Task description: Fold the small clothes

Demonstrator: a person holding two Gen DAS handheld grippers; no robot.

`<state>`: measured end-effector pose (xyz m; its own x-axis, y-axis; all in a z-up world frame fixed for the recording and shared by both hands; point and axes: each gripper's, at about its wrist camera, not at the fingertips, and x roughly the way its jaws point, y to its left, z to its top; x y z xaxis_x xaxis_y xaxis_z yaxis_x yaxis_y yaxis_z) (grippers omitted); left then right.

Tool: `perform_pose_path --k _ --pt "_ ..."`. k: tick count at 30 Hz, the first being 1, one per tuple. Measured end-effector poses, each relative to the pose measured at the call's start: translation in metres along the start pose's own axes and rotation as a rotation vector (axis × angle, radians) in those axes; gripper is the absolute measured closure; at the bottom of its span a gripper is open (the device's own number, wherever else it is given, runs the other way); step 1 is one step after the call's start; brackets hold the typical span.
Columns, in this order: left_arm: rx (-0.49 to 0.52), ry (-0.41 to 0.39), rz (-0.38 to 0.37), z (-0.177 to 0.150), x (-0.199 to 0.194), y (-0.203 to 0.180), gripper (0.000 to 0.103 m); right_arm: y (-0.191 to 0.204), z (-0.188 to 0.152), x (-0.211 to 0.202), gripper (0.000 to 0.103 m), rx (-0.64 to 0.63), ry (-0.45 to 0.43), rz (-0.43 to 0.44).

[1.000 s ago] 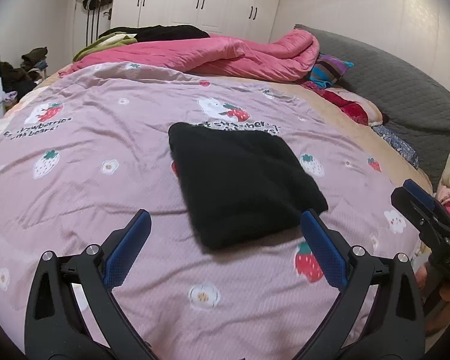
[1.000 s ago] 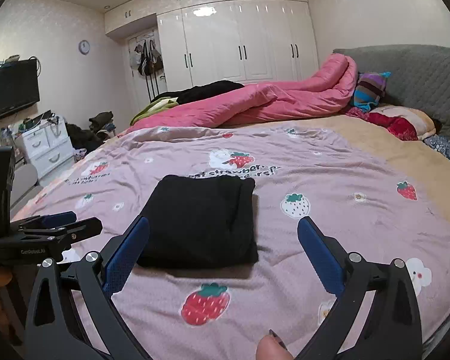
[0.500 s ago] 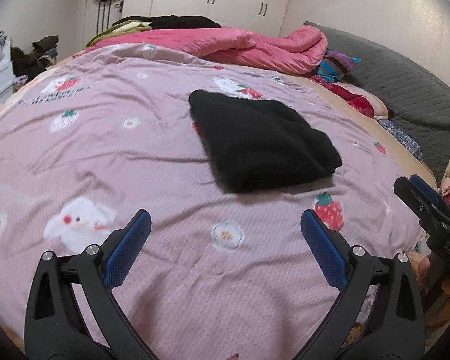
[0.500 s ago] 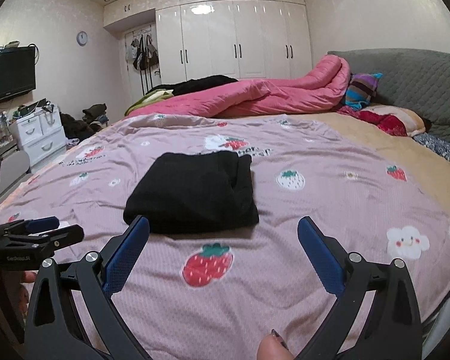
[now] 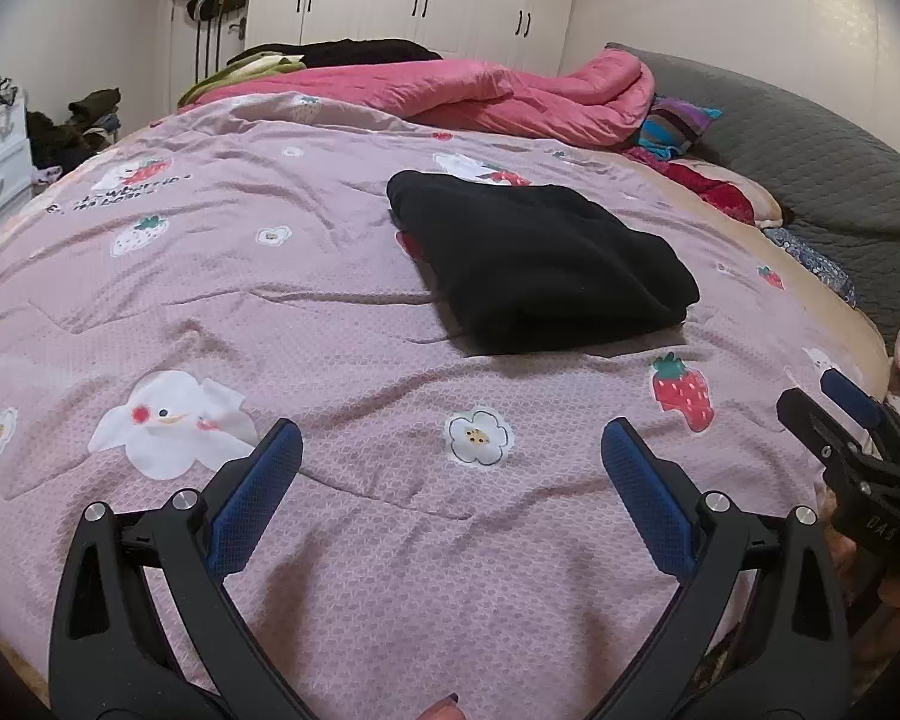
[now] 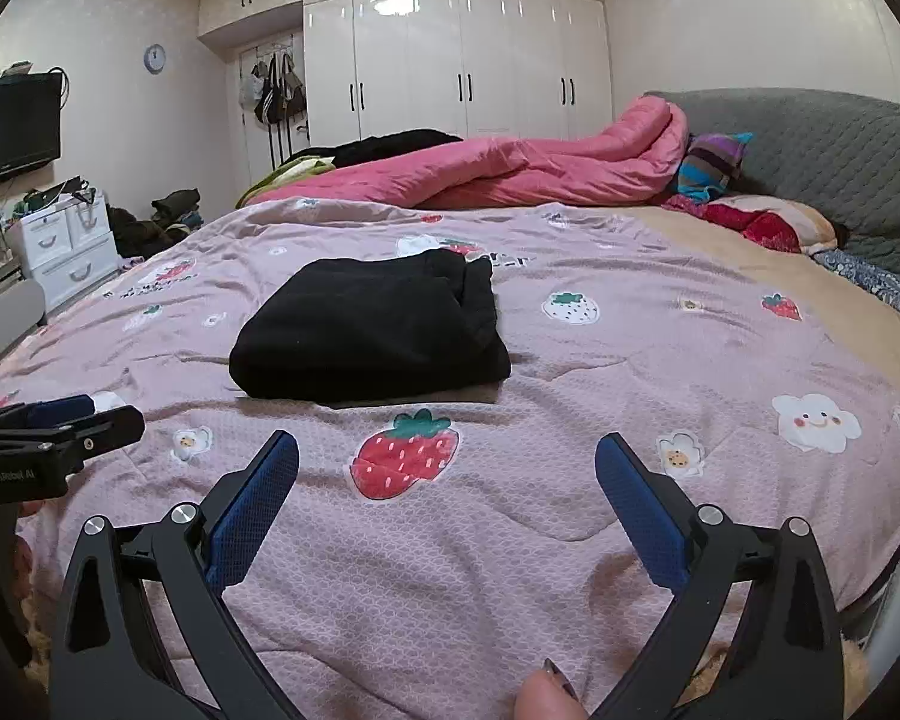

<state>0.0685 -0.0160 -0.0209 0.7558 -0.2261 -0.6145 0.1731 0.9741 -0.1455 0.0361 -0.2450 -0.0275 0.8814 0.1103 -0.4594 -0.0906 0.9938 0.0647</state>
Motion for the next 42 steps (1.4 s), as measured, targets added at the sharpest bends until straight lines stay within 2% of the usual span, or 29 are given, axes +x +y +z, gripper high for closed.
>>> perform_pose_path --k 7,42 --pt "0.004 0.023 0.027 -0.004 0.008 0.004 0.009 0.005 -0.009 0.016 0.004 -0.017 0.052 -0.002" --pt "0.008 0.045 0.045 -0.005 0.012 0.003 0.009 0.001 -0.01 0.017 0.004 -0.008 0.05 -0.023"
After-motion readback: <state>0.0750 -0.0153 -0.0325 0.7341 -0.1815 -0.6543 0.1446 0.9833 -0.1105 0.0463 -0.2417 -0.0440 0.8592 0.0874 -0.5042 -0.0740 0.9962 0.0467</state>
